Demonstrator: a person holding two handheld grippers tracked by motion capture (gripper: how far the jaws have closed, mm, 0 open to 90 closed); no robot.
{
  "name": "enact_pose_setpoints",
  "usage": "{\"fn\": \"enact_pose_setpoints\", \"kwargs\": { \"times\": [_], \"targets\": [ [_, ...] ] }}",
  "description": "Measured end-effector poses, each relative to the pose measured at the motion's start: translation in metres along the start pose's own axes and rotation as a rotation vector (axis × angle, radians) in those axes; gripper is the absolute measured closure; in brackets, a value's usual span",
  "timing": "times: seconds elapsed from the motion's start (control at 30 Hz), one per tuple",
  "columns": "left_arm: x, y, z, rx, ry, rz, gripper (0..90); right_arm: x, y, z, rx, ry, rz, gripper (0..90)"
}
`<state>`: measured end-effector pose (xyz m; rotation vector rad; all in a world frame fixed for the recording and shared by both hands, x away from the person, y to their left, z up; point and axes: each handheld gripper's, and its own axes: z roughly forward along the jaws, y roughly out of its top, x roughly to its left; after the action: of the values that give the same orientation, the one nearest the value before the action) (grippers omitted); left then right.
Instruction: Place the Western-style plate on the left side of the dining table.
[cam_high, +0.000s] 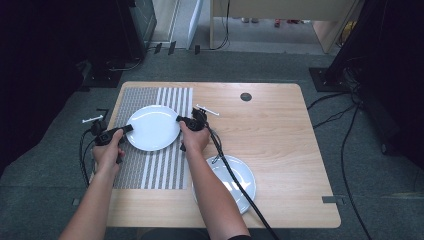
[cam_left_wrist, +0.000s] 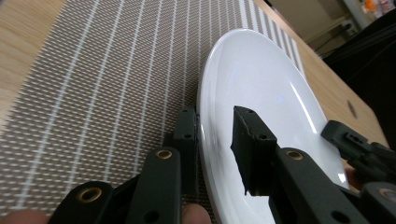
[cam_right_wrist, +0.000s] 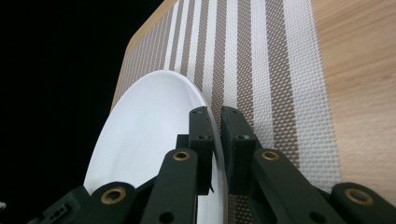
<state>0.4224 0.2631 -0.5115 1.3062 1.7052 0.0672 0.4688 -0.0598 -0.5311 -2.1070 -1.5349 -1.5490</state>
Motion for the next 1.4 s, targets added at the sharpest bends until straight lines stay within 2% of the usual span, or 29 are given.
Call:
{"fn": "enact_pose_setpoints", "kwargs": {
  "times": [0.1, 0.2, 0.4, 0.57, 0.63, 0.83, 0.93, 1.1, 1.2, 1.27, 1.33, 1.37, 1.4],
  "targets": [
    [-0.003, -0.001, 0.002, -0.004, -0.004, 0.011, 69.9, -0.001, 0.001, -0.001, -0.003, -0.007, -0.008, 83.9],
    [-0.004, -0.002, 0.004, -0.012, 0.013, 0.039, 65.5, -0.002, 0.001, -0.001, -0.005, -0.008, -0.017, 84.1],
    [-0.001, -0.001, 0.001, -0.034, 0.041, 0.054, 62.7, -0.001, -0.002, 0.002, -0.005, 0.003, -0.016, 83.8],
    [-0.002, 0.002, -0.005, -0.066, 0.037, 0.064, 60.1, 0.001, -0.002, 0.003, -0.004, 0.015, -0.04, 79.2],
    [-0.004, 0.002, -0.005, -0.067, 0.041, 0.08, 58.7, 0.001, -0.004, 0.004, 0.0, 0.026, -0.051, 74.2],
    [-0.002, -0.001, -0.004, -0.065, 0.024, 0.092, 57.0, 0.002, -0.004, 0.004, -0.015, 0.031, -0.078, 70.2],
    [0.001, -0.003, -0.003, -0.051, 0.006, 0.102, 54.8, 0.001, -0.002, 0.003, -0.018, 0.014, -0.111, 67.7],
    [0.004, -0.004, -0.003, -0.049, -0.017, 0.059, 53.9, -0.001, 0.0, 0.002, -0.011, 0.002, -0.162, 63.5],
    [0.004, -0.002, -0.008, -0.064, -0.006, 0.041, 53.1, -0.001, 0.001, 0.0, -0.002, 0.013, -0.178, 56.8],
    [0.005, -0.001, -0.011, -0.074, 0.001, 0.031, 51.8, -0.001, 0.003, -0.003, 0.001, 0.004, -0.201, 52.8],
    [0.006, -0.001, -0.015, -0.086, 0.009, 0.04, 50.9, 0.001, 0.006, -0.006, 0.015, -0.016, -0.207, 47.0],
    [0.006, -0.001, -0.015, -0.101, 0.003, 0.04, 53.1, 0.002, 0.008, -0.009, 0.013, -0.051, -0.235, 46.3],
    [0.007, 0.0, -0.016, -0.107, -0.002, 0.035, 53.1, 0.002, 0.008, -0.009, 0.013, -0.051, -0.235, 46.3]
  ]
}}
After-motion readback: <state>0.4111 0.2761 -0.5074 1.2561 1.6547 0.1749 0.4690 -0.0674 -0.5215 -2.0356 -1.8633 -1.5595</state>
